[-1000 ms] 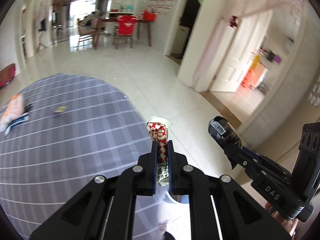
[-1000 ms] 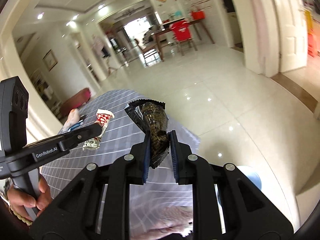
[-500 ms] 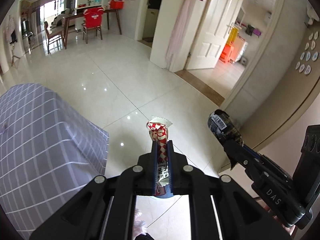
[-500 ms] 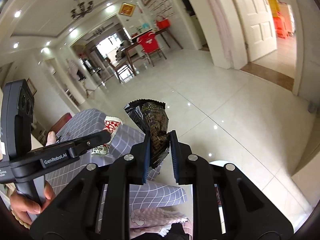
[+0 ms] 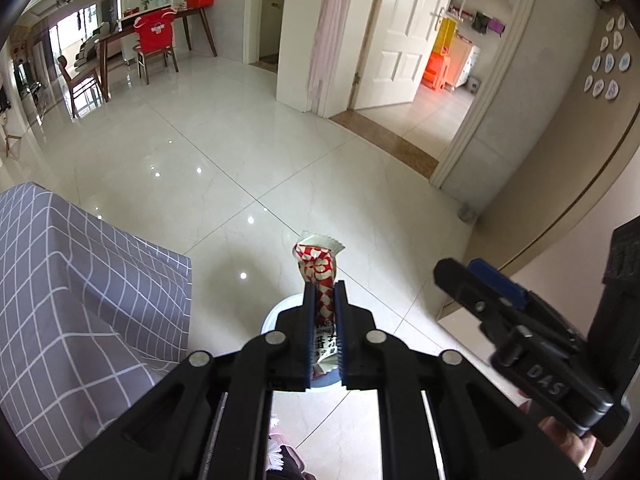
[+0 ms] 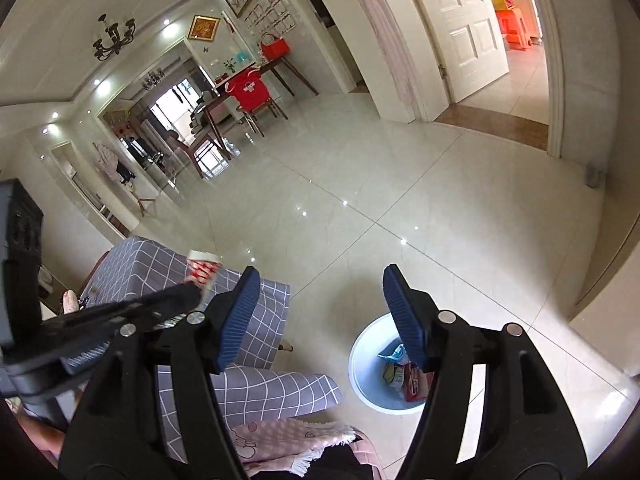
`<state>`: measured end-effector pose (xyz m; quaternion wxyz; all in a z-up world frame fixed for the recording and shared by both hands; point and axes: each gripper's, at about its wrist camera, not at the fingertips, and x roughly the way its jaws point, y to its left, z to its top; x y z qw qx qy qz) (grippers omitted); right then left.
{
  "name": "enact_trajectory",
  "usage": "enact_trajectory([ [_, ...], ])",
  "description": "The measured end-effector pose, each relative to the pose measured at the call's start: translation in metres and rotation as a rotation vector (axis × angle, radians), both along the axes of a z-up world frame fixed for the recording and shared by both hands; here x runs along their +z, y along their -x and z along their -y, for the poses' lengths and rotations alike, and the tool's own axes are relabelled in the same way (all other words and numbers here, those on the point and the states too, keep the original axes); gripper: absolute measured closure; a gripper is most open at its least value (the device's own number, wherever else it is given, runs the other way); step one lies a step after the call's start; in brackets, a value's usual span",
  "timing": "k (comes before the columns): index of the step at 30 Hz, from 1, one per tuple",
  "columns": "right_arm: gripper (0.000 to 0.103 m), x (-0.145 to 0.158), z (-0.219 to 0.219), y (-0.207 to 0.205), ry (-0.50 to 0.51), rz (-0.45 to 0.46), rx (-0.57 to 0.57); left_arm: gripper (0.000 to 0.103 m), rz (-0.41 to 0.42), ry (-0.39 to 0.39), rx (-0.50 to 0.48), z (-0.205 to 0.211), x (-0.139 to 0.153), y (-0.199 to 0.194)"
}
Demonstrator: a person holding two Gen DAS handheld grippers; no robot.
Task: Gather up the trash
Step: 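Carry the checkered wrapper and dark packet over the blue bucket, then open both grippers to drop the wrapper and packet into the bucket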
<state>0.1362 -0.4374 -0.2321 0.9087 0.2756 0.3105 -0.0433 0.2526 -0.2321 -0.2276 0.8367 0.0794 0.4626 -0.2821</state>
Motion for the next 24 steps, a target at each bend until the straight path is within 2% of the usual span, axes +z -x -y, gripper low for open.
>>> enact_trajectory([
  [5, 0.039, 0.006, 0.008, 0.006, -0.004, 0.013, -0.006, 0.094, -0.001, -0.011, -0.016, -0.001, 0.001, 0.003],
  [18, 0.038, -0.002, 0.018, 0.008, -0.014, 0.006, 0.000, 0.094, -0.001, -0.030, -0.038, 0.011, -0.004, 0.006],
  [24, 0.037, -0.001, 0.023, 0.014, -0.017, 0.018, -0.033, 0.094, -0.007, -0.044, -0.051, 0.022, -0.009, 0.002],
])
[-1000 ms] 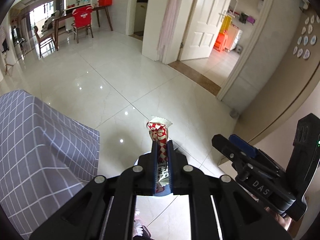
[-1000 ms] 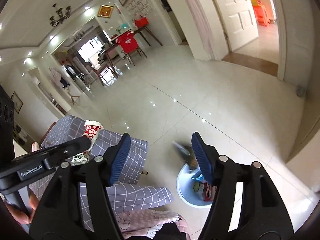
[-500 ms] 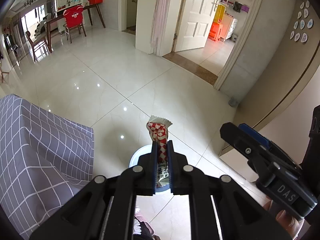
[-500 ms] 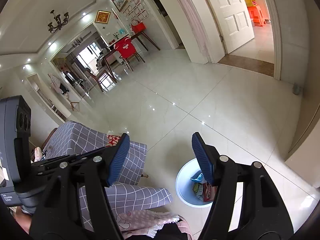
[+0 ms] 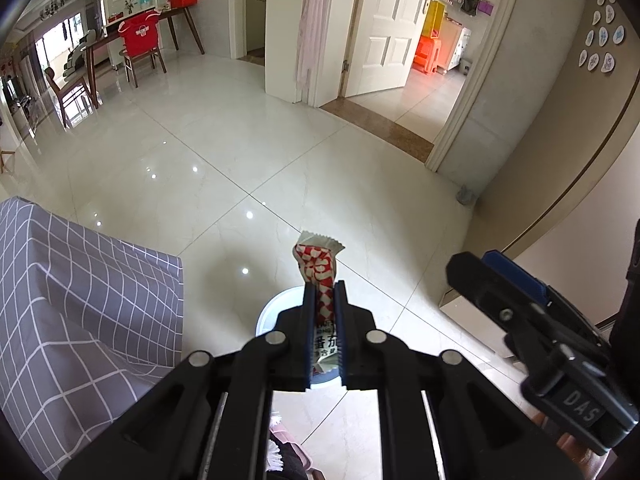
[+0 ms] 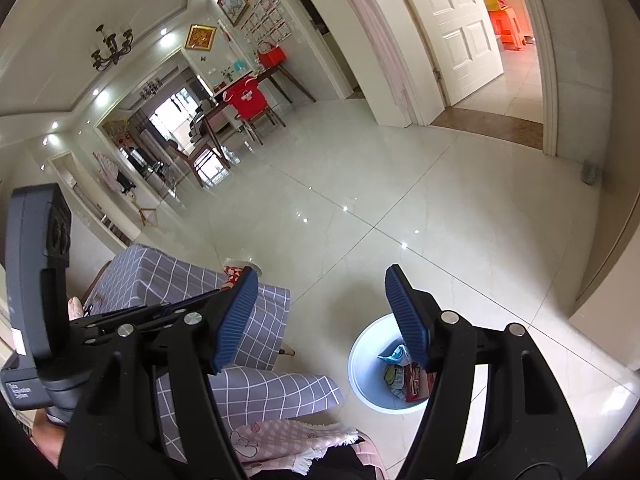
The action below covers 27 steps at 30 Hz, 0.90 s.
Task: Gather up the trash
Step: 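Open both grippers to drop the wrapper and packet into the bucket, then move both open grippers back over the trash on the table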
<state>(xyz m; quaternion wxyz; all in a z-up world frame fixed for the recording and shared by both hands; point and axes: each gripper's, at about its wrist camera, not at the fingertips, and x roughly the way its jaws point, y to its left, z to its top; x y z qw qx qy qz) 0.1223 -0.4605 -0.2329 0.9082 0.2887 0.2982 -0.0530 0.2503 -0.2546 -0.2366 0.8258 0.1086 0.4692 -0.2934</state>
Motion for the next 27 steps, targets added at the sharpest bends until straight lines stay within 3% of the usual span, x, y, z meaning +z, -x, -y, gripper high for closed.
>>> enact_trajectory([
  [4, 0.037, 0.005, 0.005, 0.009, 0.018, 0.021, -0.077, 0.094, 0.008, 0.002, -0.011, 0.007, 0.001, -0.004],
  [7, 0.035, 0.013, 0.011, 0.021, 0.031, 0.068, -0.163, 0.086, 0.016, 0.025, -0.012, 0.012, 0.004, -0.007],
  [8, 0.035, 0.015, 0.012, 0.024, 0.031, 0.083, -0.180, 0.060, 0.014, 0.032, -0.008, 0.013, 0.004, -0.008],
  [9, 0.034, 0.016, 0.013, 0.026, 0.031, 0.091, -0.188, 0.027, 0.017, 0.032, 0.002, 0.013, 0.004, -0.009],
  [10, 0.034, 0.018, 0.013, 0.028, 0.033, 0.096, -0.194, 0.022, 0.039, 0.039, 0.027, 0.011, 0.005, -0.008],
  [27, 0.033, 0.025, -0.004, 0.020, 0.040, 0.073, -0.132, 0.022, 0.091, 0.069, 0.104, -0.024, 0.034, 0.002],
])
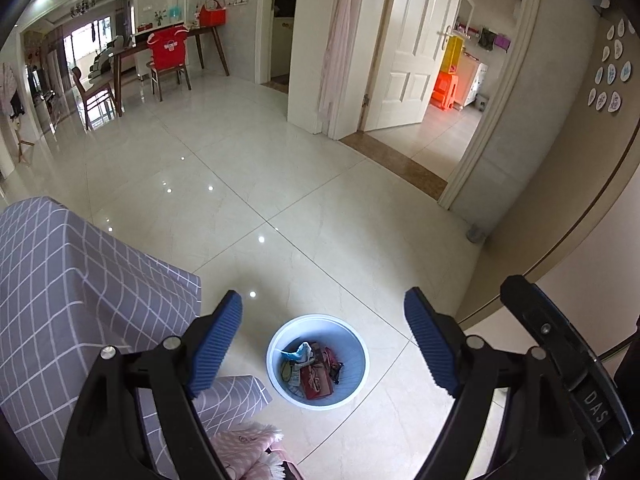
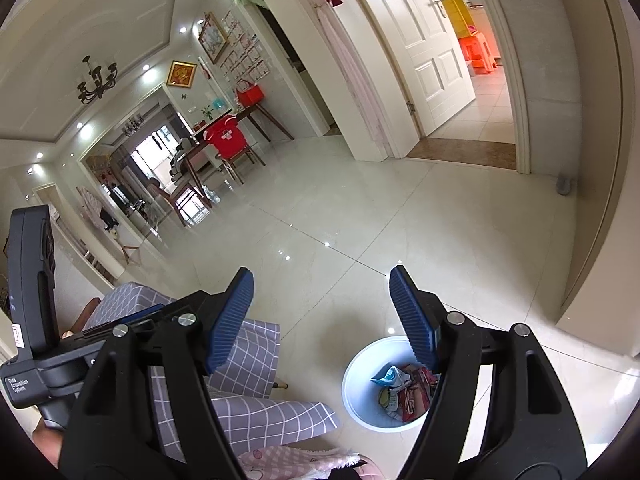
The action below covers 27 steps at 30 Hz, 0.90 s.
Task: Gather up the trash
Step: 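Move both open grippers back over the trash on the table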
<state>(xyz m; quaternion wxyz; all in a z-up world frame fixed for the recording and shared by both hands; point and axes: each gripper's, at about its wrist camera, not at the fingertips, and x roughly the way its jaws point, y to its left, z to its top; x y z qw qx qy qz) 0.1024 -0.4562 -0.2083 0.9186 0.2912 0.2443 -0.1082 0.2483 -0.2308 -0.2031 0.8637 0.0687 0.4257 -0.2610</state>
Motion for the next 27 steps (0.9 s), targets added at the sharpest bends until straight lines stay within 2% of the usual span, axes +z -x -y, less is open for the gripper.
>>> enact_trajectory([
  [5, 0.033, 0.009, -0.019, -0.001, 0.003, 0.008, 0.037, 0.022, 0.033, -0.003, 0.043, -0.037, 0.012, 0.005],
  [11, 0.033, 0.022, -0.065, -0.016, 0.026, 0.018, 0.134, 0.019, 0.080, -0.017, 0.151, -0.114, 0.029, 0.004],
  [17, 0.032, 0.037, -0.137, -0.046, 0.050, 0.015, 0.278, 0.018, 0.102, -0.003, 0.290, -0.208, 0.042, -0.006],
  [22, 0.032, 0.048, -0.214, -0.079, 0.087, 0.009, 0.422, 0.018, 0.113, 0.006, 0.409, -0.288, 0.051, -0.017],
  [27, 0.032, 0.050, -0.287, -0.117, 0.105, -0.016, 0.554, 0.018, 0.154, -0.055, 0.500, -0.367, 0.055, -0.028],
])
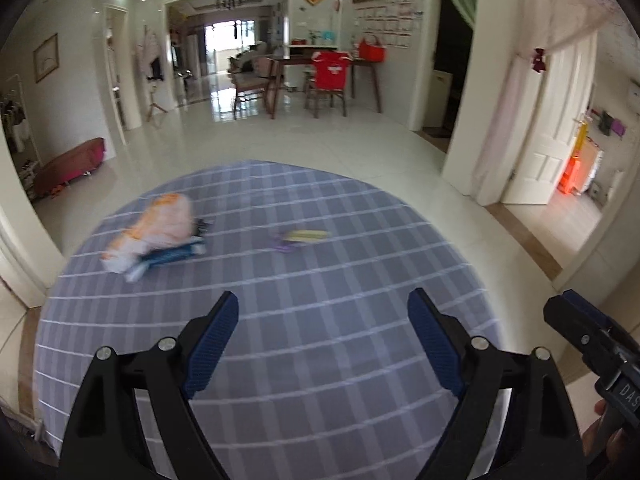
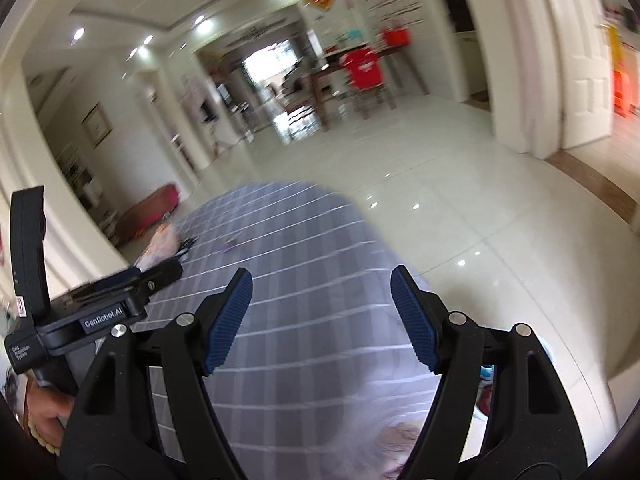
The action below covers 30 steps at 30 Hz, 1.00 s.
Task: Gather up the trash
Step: 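Move both open grippers back over the trash on the table, then grasp the white-orange plastic bag with the left gripper while the right grasps the yellow tag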
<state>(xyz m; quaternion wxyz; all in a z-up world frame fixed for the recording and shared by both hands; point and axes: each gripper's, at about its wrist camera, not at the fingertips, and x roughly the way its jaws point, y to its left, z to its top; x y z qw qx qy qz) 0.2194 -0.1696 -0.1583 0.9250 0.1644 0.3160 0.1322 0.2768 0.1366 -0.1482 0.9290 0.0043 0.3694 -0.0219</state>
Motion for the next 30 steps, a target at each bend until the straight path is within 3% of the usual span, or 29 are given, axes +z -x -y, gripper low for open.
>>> enact_trajectory([
  [5, 0.032, -0.008, -0.068, -0.039, 0.019, -0.049, 0.101, 0.018, 0.008, -0.116, 0.101, -0.074, -0.009, -0.021],
  [9, 0.030, -0.018, -0.108, -0.069, 0.027, -0.093, 0.148, 0.018, -0.009, -0.157, 0.131, -0.116, -0.017, -0.048],
  [14, 0.030, -0.034, -0.148, -0.109, 0.045, -0.146, 0.181, 0.018, -0.027, -0.198, 0.108, -0.135, -0.029, -0.080],
  [22, 0.031, -0.053, -0.171, -0.162, 0.017, -0.213, 0.196, 0.018, -0.028, -0.251, 0.083, -0.138, -0.041, -0.115],
  [25, 0.049, -0.056, -0.172, -0.174, -0.005, -0.223, 0.194, 0.023, -0.014, -0.228, 0.080, -0.139, -0.041, -0.119],
  [27, 0.067, -0.060, -0.174, -0.179, -0.023, -0.236, 0.198, 0.048, -0.028, -0.195, 0.067, -0.139, -0.040, -0.122],
  [29, 0.077, -0.062, -0.174, -0.181, -0.025, -0.237, 0.201, 0.057, -0.022, -0.186, 0.067, -0.140, -0.038, -0.124],
  [30, 0.091, -0.063, -0.173, -0.181, -0.037, -0.234, 0.207, 0.063, -0.016, -0.180, 0.067, -0.140, -0.037, -0.123],
])
